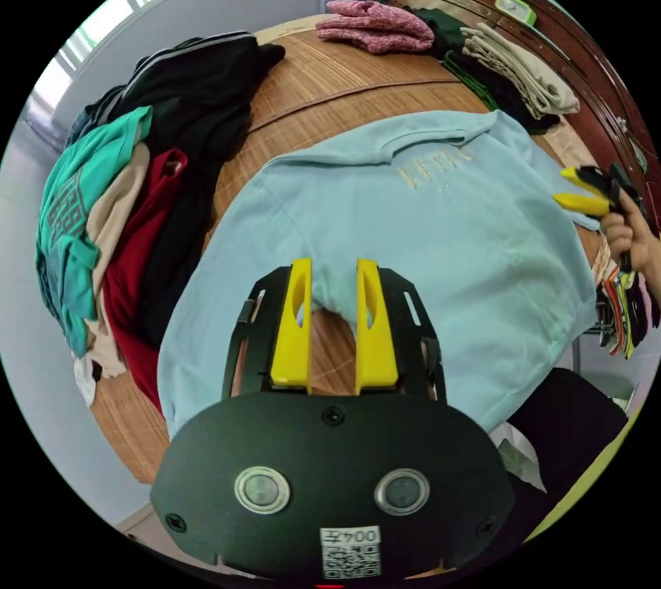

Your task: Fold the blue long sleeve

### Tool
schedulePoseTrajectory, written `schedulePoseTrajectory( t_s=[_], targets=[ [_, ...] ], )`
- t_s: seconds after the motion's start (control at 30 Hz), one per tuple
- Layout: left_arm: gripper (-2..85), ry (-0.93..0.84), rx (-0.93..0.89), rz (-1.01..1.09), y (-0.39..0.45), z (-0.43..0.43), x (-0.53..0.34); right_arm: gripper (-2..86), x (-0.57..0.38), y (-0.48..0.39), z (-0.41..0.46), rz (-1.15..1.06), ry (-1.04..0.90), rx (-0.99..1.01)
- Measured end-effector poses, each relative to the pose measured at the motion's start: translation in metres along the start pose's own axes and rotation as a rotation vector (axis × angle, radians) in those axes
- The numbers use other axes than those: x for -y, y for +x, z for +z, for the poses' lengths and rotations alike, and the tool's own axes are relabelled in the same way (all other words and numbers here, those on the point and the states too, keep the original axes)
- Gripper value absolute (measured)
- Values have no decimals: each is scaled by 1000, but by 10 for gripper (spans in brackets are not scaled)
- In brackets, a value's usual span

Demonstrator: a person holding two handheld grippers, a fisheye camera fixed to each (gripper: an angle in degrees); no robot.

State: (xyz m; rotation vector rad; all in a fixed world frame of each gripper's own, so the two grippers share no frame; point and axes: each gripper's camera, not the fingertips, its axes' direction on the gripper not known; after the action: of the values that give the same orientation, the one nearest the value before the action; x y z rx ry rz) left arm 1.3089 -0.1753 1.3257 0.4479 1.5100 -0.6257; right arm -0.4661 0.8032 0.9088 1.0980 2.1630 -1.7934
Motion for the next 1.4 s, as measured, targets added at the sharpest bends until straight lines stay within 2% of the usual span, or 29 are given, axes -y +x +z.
schedulePoseTrajectory(
  t_s=[0.1, 0.23, 0.37, 0.5, 0.7, 0.8, 0.93, 1.03, 1.23, 1.4],
  targets=[
    [116, -16, 37, 125, 26, 20, 41, 134, 46, 1, 1, 45, 31, 88],
    [122, 0, 157, 316, 60, 42, 87, 174, 102, 6, 11, 75, 33, 77],
    [123, -1, 307, 530, 89, 72, 126, 181, 136, 24, 19, 114, 25, 91],
    [124, -49, 380, 717, 106, 102, 145, 182, 162, 46, 22, 149, 16, 107],
    [112, -99, 386, 844, 107, 124, 166, 176, 184, 64, 32, 154, -3, 107],
    [63, -81, 415, 889, 107, 129, 173, 156, 190, 73, 40, 155, -13, 119],
    [31, -64, 385, 831, 96, 121, 190, 70, 188, 68, 47, 102, -21, 79],
    [21, -17, 287, 737, 73, 99, 205, 29, 181, 45, 45, 0, 22, 19],
    [17, -18, 81, 501, 2, 84, 248, 19, 192, 3, 81, -201, 31, -153],
    [36, -180, -48, 177, -49, 130, 298, 40, 228, -4, 140, -250, -2, -315]
  ],
)
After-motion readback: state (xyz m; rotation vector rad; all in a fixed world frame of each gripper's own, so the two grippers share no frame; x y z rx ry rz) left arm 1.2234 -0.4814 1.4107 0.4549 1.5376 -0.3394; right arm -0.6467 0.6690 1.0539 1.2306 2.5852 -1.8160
